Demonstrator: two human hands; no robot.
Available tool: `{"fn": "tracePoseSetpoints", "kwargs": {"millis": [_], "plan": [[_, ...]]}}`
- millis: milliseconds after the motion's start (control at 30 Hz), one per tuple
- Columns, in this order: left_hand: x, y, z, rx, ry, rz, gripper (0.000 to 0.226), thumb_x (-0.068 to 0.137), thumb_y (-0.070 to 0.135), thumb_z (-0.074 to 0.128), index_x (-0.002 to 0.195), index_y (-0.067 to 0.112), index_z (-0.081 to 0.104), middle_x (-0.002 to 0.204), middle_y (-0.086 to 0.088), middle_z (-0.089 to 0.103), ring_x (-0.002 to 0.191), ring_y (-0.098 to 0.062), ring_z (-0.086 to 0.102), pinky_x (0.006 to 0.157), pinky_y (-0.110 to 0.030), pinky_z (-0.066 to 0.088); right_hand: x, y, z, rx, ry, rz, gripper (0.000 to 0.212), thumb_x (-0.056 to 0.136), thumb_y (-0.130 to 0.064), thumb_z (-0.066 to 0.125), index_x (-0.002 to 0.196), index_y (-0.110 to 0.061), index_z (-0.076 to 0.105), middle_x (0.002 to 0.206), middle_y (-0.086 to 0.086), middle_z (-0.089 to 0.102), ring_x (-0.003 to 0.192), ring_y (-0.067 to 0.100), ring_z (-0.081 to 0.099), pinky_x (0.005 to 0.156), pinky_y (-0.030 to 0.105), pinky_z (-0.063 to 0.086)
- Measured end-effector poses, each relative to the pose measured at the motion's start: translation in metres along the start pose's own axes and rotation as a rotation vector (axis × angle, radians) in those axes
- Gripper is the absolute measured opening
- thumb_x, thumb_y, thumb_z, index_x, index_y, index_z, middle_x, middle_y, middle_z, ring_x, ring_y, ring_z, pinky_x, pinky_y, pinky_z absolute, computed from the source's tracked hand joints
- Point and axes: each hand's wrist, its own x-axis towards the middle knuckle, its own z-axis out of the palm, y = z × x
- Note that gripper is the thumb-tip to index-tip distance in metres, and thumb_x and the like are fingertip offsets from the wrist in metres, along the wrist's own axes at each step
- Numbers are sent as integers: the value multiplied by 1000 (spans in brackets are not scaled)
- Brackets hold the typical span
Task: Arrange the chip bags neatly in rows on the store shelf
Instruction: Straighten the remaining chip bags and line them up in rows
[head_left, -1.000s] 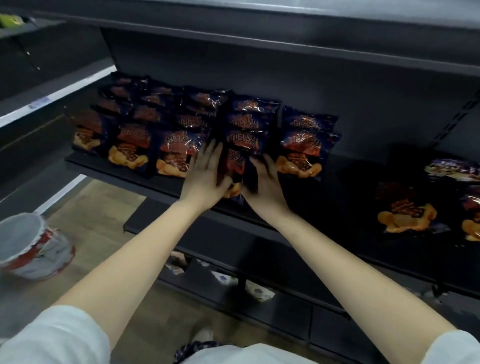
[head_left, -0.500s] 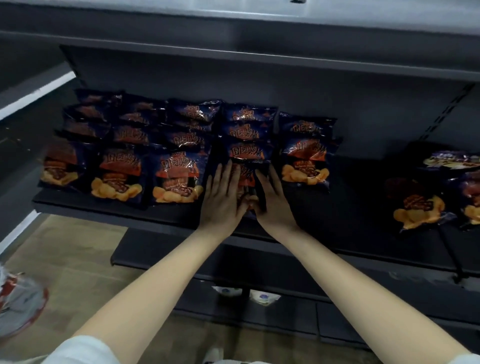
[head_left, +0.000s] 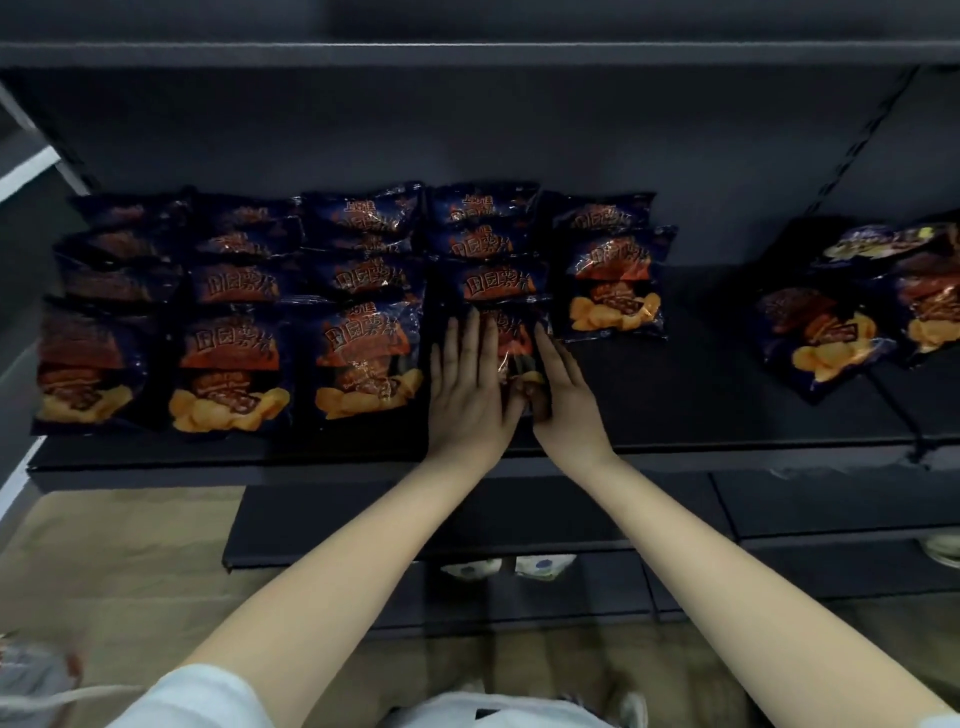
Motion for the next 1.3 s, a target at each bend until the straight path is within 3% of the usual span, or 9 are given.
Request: {"fn": "tracePoseSetpoints", "kwargs": {"millis": [133, 267, 433, 633, 700, 800, 900, 1167, 1300], "plan": [[-4, -2, -2, -22, 11, 48, 75, 91, 41, 39, 149, 10, 3, 158, -8, -5, 143, -22, -14, 114, -38, -16, -7, 1, 2, 14, 111, 12, 63, 92, -5, 53, 148, -22, 26, 151, 6, 32, 137, 17, 33, 105, 15, 30], [-8, 3, -13, -118, 96, 85, 71, 88, 42, 30, 148, 8, 14, 157, -12, 7, 145, -27, -3, 115, -35, -16, -15, -5, 0, 119, 219, 100, 57, 97, -22, 49, 148, -23, 24, 151, 2, 31, 137, 10, 29, 94, -4, 21], [4, 36, -20, -217, 132, 214, 65, 90, 36, 33, 147, 8, 19, 156, -13, 16, 145, -27, 5, 117, -42, -2, -24, 4, -20, 84, 293, 117, 51, 98, -21, 45, 147, -19, 28, 154, 3, 26, 140, 11, 24, 103, 7, 19], [21, 104, 3, -272, 75, 351, 59, 90, 31, 33, 143, 6, 32, 149, -12, 34, 142, -26, 23, 117, -45, 9, -35, 32, -83, 22, 443, 153, 47, 98, -18, 47, 143, -17, 36, 151, 3, 28, 129, -1, 26, 91, -9, 15], [26, 130, 15, -284, 44, 395, 59, 88, 31, 35, 142, 6, 33, 148, -12, 37, 140, -26, 28, 116, -48, 17, -40, 48, -112, -16, 491, 182, 46, 98, -19, 46, 143, -17, 36, 152, 3, 27, 136, 7, 26, 97, -3, 18], [38, 170, 34, -278, 20, 432, 60, 87, 31, 35, 140, 5, 37, 144, -13, 42, 137, -27, 34, 115, -48, 20, -45, 75, -154, -49, 558, 225, 45, 98, -20, 44, 143, -16, 35, 153, 6, 24, 141, 18, 23, 109, 22, 26], [55, 210, 52, -295, -24, 357, 60, 88, 32, 35, 142, 8, 33, 146, -12, 39, 138, -28, 31, 116, -48, 18, -46, 100, -192, -64, 569, 276, 47, 98, -18, 45, 143, -13, 34, 154, 9, 20, 142, 25, 23, 111, 37, 30], [126, 274, 82, -325, -128, 125, 67, 92, 38, 46, 148, 14, 18, 154, -15, 21, 140, -35, 19, 114, -47, 17, -37, 155, -263, -24, 447, 295, 53, 97, -18, 48, 145, -18, 28, 156, 3, 12, 139, 20, 28, 99, 21, 34], [154, 276, 91, -305, -186, 5, 71, 93, 46, 42, 148, 11, 14, 153, -18, 18, 141, -35, 18, 115, -46, 16, -32, 175, -276, 61, 332, 326, 56, 96, -21, 50, 146, -19, 25, 155, 4, 12, 138, 24, 32, 106, 33, 37]]}}
